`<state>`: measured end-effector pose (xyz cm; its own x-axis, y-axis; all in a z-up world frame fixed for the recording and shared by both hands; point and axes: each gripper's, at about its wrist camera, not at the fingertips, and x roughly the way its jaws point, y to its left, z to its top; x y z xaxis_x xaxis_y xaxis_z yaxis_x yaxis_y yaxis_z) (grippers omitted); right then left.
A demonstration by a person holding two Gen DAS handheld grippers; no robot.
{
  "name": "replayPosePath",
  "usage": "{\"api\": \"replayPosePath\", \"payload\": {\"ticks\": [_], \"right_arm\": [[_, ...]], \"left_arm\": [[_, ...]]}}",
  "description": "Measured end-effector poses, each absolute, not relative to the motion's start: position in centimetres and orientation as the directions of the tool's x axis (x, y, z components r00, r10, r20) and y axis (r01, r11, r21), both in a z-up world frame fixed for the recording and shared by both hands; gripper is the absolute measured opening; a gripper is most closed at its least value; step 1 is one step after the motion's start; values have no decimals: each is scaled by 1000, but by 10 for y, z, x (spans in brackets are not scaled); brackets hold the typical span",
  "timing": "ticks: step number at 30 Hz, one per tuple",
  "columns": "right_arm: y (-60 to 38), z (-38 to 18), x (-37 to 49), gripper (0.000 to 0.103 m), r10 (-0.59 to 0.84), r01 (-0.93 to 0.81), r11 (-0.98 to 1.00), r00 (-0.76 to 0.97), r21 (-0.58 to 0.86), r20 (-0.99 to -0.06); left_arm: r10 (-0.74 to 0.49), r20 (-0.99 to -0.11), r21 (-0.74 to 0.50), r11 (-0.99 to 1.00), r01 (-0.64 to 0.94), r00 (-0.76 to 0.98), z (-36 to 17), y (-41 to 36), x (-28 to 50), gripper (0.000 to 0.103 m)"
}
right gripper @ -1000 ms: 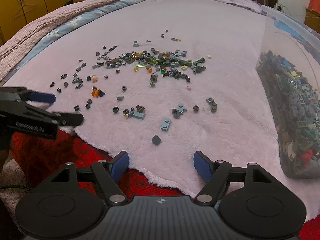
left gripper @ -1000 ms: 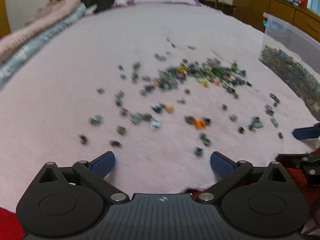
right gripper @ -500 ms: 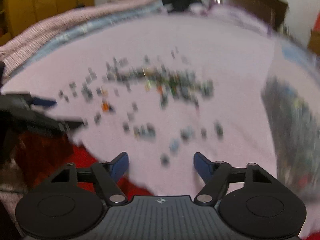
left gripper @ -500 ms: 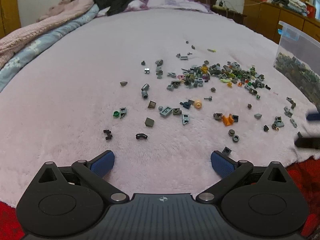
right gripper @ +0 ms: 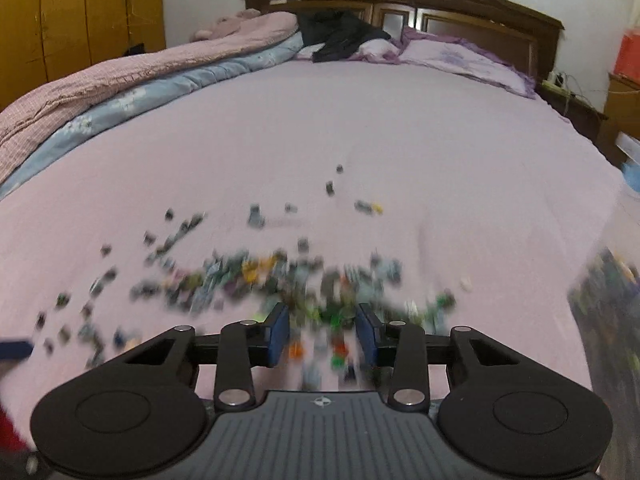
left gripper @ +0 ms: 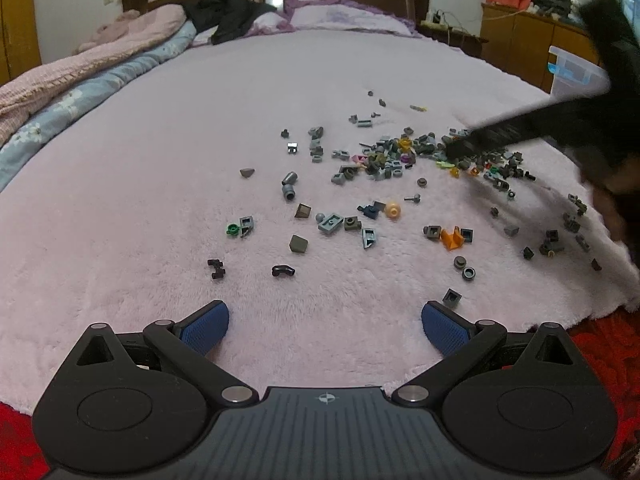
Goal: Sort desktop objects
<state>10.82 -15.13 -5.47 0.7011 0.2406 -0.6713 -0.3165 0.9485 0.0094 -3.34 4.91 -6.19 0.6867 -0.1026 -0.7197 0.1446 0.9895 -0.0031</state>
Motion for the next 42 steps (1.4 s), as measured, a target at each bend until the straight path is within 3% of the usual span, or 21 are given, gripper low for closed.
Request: {"api": "replayPosePath", "payload": {"ticks": [5, 11, 15, 26, 32, 34, 42], "right_arm": [[-141, -64, 122, 44, 319, -377, 923, 635, 79, -703], [-129, -58, 73, 42, 521, -622, 770, 479, 146, -707], [-131, -51, 44, 42, 565, -661, 728, 427, 182, -707], [-189, -41, 9, 42, 448, -475, 864, 576, 167, -684], [-213, -62, 3, 41, 415, -375, 898, 559, 228, -717], [-211, -62, 3, 41, 407, -380, 901, 567, 211, -716], [-155, -44, 16, 23, 490, -551, 823, 565, 138, -664]], "left_arm": [[-107, -720, -7, 989, 146, 686, -62, 50, -33, 103], [-102, -717, 1, 989, 147, 689, -63, 49, -34, 103], [-99, -715, 7, 989, 148, 692, -64, 48, -34, 103], [-82, -728, 25, 989, 146, 680, -49, 44, -29, 102], [-83, -686, 64, 983, 174, 723, -31, 31, -23, 91], [-75, -689, 93, 977, 191, 721, -31, 24, -19, 90], [4, -685, 144, 981, 130, 729, -32, 29, -14, 88]]}}
